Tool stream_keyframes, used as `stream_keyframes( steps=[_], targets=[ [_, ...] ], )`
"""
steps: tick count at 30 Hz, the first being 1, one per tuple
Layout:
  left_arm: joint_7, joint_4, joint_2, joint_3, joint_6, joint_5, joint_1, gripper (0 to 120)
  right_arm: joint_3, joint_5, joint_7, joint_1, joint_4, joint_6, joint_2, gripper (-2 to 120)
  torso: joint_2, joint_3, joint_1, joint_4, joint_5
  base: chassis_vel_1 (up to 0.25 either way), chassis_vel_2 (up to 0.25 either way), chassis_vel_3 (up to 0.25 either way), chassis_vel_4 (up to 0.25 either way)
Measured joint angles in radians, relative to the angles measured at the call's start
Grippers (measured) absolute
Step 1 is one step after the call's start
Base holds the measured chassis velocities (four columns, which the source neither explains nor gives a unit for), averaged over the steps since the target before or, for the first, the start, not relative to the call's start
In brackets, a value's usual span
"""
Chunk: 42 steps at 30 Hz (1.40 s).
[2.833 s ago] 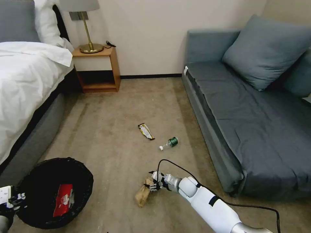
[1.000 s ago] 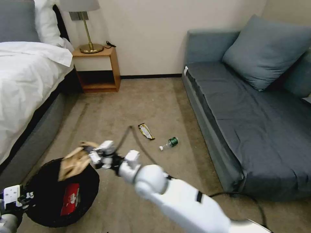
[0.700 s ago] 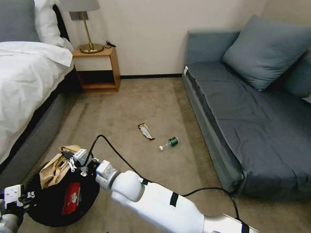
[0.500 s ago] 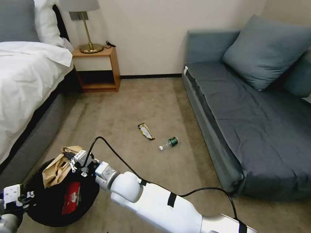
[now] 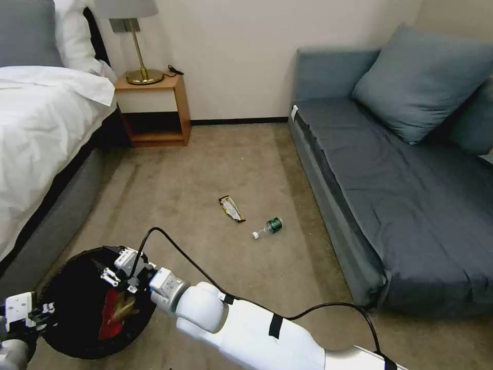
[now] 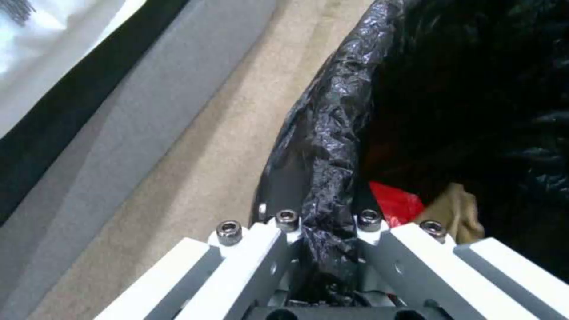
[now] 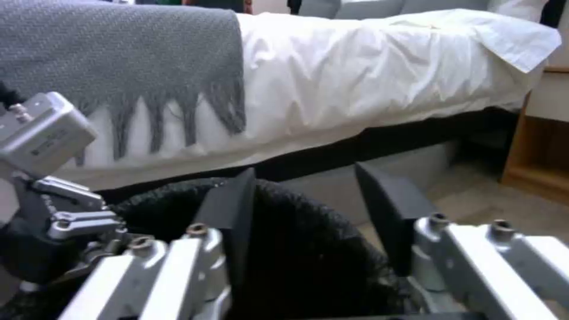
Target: Pick up the trash bin, then pick up the garbage on the floor and place it into the trash bin.
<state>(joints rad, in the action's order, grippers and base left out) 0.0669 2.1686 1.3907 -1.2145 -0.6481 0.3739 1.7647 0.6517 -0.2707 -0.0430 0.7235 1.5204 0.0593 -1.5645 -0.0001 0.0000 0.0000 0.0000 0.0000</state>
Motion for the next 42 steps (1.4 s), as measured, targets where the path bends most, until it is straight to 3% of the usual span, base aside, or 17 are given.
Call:
stream_keyframes(
  steps=[3, 8, 11, 14, 19, 21, 24, 32, 42],
  targets=[
    [0.0, -0.003, 0.0, -0.002, 0.0, 0.001, 0.0, 3, -0.025, 0.016, -0.011, 0.03, 0.032, -0.001, 0.022, 65, 0.0, 0.0, 0.0, 0.0002, 0.0001, 0.0, 0.0, 0.0, 0.0],
    [0.0, -0.006, 0.0, 0.0, 0.001, 0.001, -0.004, 3, -0.092, 0.041, -0.017, 0.09, 0.085, -0.002, 0.065, 77, 0.0, 0.0, 0.0, 0.0002, 0.0001, 0.0, 0.0, 0.0, 0.0],
    [-0.001, -0.009, 0.001, 0.006, 0.001, 0.001, -0.011, 3, -0.204, 0.054, -0.013, 0.185, 0.162, -0.003, 0.131, 92, 0.0, 0.0, 0.0, -0.0002, 0.0002, 0.0, 0.0, 0.0, 0.0],
    [-0.002, -0.016, 0.0, 0.009, 0.001, 0.0, -0.02, 3, -0.305, 0.049, -0.01, 0.265, 0.229, -0.007, 0.191, 99, 0.0, 0.0, 0.0, -0.0002, 0.0003, 0.0, 0.0, 0.0, 0.0],
    [-0.003, -0.018, 0.0, 0.011, 0.002, -0.001, -0.025, 3, -0.469, 0.077, 0.015, 0.401, 0.345, -0.04, 0.296, 100, 0.0, 0.0, 0.0, -0.0002, 0.0003, 0.0, 0.0, 0.0, 0.0],
    [-0.003, -0.018, 0.009, 0.014, 0.006, -0.004, -0.023, 3, -0.583, 0.109, 0.032, 0.526, 0.412, -0.062, 0.338, 100, 0.0, 0.0, 0.0, 0.0, 0.0004, 0.0, 0.0, 0.0, 0.0],
    [-0.004, -0.018, 0.019, 0.02, 0.01, -0.01, -0.023, 3, -0.655, 0.141, 0.037, 0.61, 0.44, -0.099, 0.353, 100, 0.0, 0.0, 0.0, 0.0, 0.0003, 0.0, 0.0, 0.0, 0.0],
    [-0.004, -0.013, 0.028, 0.026, 0.012, -0.014, -0.026, 3, -0.831, 0.187, 0.048, 0.816, 0.476, -0.226, 0.326, 100, 0.0, 0.0, 0.0, -0.0001, 0.0003, 0.0, 0.0, 0.0, 0.0],
    [-0.004, -0.007, 0.03, 0.034, 0.012, -0.014, -0.026, 3, -0.828, 0.177, 0.076, 0.844, 0.446, -0.263, 0.305, 100, 0.0, 0.0, 0.0, 0.0001, 0.0001, 0.0, 0.0, 0.0, 0.0]
  ],
)
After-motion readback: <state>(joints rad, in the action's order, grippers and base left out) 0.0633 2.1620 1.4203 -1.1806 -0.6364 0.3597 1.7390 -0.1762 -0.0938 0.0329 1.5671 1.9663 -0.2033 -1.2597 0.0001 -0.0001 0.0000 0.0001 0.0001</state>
